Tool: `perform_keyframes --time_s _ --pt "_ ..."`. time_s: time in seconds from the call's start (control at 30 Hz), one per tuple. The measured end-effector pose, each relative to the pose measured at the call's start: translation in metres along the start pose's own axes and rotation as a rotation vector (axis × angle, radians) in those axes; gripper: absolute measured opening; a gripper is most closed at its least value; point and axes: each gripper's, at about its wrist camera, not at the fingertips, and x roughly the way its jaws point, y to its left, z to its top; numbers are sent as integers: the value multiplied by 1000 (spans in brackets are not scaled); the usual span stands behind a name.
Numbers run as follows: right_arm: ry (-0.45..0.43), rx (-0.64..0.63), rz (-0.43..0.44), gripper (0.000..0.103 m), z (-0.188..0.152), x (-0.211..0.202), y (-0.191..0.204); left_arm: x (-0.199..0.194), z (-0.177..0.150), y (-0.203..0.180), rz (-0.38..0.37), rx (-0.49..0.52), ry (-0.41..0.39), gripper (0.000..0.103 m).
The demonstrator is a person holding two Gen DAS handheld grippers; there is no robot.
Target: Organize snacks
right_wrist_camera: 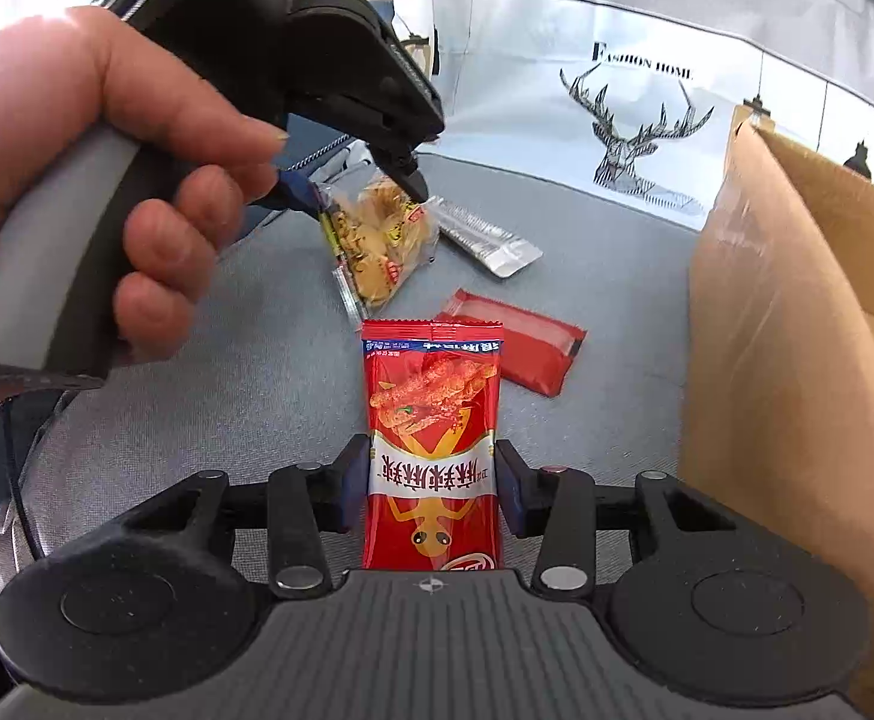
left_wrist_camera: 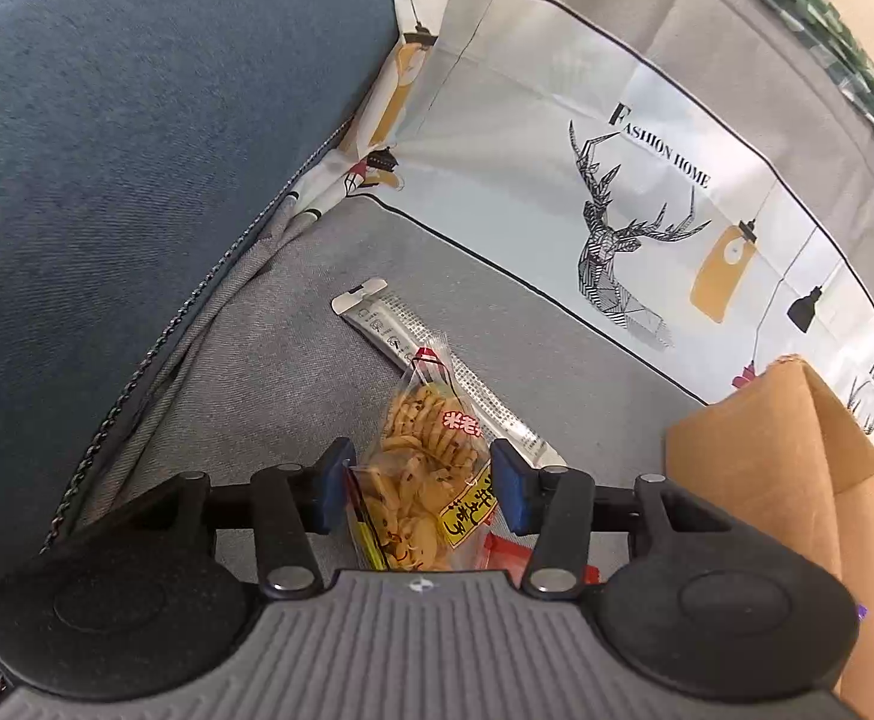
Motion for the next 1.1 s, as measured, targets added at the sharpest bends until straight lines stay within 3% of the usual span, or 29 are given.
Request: perform_keyframes --time_s 0.3,0.33,0.37,0.6,0.63,0.67,0.77,0.9,1.0,1.1 --pt "-73 -58 -26 45 -7 -20 6 -41 -13 -2 -25 23 -36 52" --pt "-82 -60 -27 45 -7 -24 6 -46 -15 -2 -30 22 -43 46" --pt "-91 -63 -27 45 -7 -28 6 -52 -17 -2 -37 24 -47 27" --pt "-167 -101 -21 45 -12 -63 8 -71 -25 4 -56 8 -50 26" --pt "-166 -109 -23 45 -14 -65 8 -71 -25 7 -59 -14 -41 29" --pt "-160 -111 -25 44 -16 -67 6 -70 -25 11 -71 -42 -27 40" --pt "-149 -107 -42 44 -20 -70 2 -59 -24 16 -120 -100 36 57" --pt "-116 -119 -58 45 -24 -69 1 -42 -24 3 -148 -55 111 82" --pt "-79 -146 -49 45 -31 -63 6 -29 -28 -7 -91 -5 146 84" --pt "-58 -161 -39 45 -33 -58 8 -14 -31 -8 -85 -34 200 84"
